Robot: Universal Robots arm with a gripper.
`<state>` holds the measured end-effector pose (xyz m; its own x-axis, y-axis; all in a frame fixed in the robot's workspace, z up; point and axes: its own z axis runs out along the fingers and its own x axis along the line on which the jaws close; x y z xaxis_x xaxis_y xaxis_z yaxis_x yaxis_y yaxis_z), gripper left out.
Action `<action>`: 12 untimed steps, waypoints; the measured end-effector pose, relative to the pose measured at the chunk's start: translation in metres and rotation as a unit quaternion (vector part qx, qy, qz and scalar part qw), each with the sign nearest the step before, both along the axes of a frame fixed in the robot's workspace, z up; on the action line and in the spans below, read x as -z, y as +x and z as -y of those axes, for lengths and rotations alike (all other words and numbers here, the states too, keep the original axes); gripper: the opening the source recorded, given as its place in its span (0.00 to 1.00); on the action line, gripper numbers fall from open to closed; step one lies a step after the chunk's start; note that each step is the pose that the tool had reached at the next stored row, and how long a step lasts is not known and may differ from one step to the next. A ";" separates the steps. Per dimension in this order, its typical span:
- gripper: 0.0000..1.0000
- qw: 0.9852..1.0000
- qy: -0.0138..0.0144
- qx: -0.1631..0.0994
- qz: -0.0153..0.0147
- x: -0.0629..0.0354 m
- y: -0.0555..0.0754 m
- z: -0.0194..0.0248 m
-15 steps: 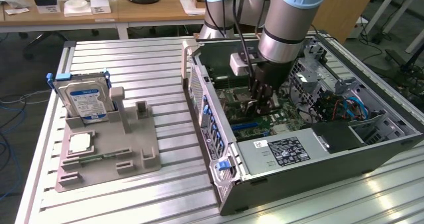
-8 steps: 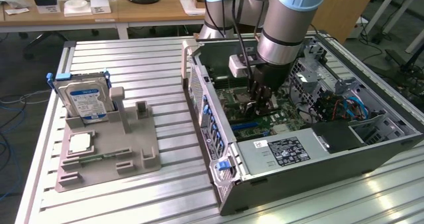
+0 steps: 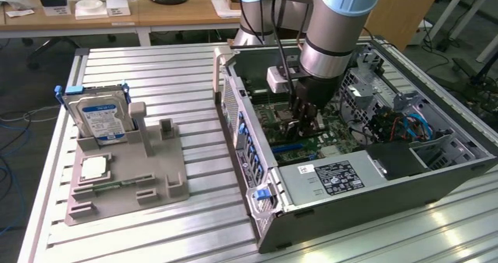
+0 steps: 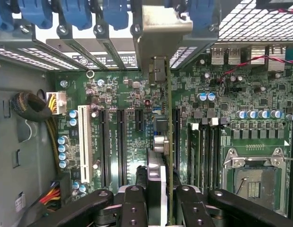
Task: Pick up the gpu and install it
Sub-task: 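Insert the gpu into the slot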
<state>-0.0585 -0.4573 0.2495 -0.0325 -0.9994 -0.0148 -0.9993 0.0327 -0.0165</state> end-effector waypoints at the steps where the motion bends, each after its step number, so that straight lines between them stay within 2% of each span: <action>1: 0.28 1.000 0.000 0.000 0.000 0.0009 0.000 0.0001; 12: 0.28 1.000 0.000 0.000 0.000 0.0064 -0.006 0.0000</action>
<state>-0.0645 -0.4573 0.2431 -0.0327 -0.9994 -0.0146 -0.9993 0.0329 -0.0163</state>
